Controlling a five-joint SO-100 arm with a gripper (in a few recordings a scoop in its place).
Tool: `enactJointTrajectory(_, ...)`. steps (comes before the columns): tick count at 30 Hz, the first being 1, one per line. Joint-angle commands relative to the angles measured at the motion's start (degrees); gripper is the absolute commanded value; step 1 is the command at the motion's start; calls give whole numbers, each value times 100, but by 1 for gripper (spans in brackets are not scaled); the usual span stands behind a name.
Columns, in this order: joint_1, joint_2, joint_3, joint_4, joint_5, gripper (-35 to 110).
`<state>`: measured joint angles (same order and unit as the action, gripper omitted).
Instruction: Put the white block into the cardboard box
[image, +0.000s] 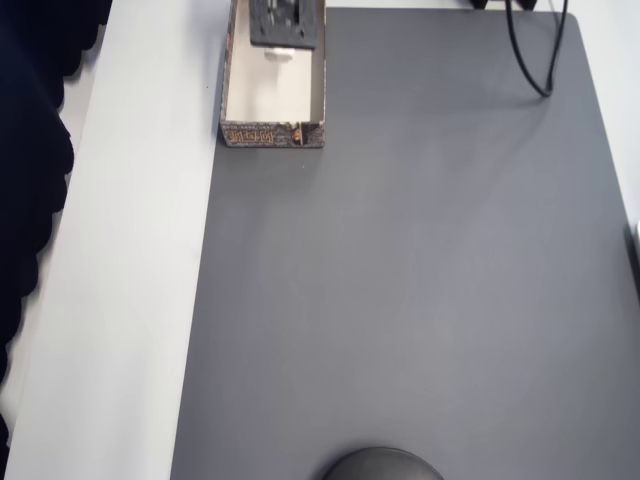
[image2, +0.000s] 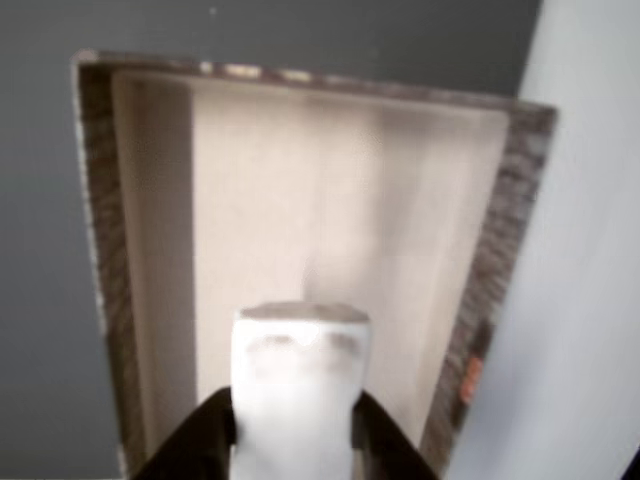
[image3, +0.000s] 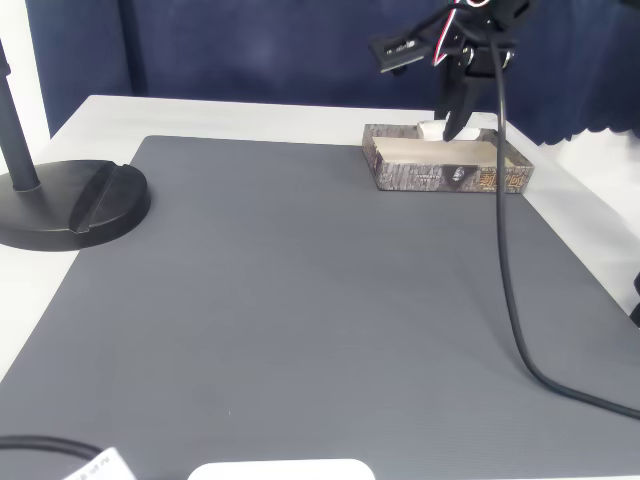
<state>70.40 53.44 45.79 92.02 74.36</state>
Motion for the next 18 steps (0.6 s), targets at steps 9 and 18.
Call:
enactJointTrajectory(9, -70, -396, -721, -176, 132, -2)
enactJointTrajectory(18, -62, -958, -1151, -176, 132, -2)
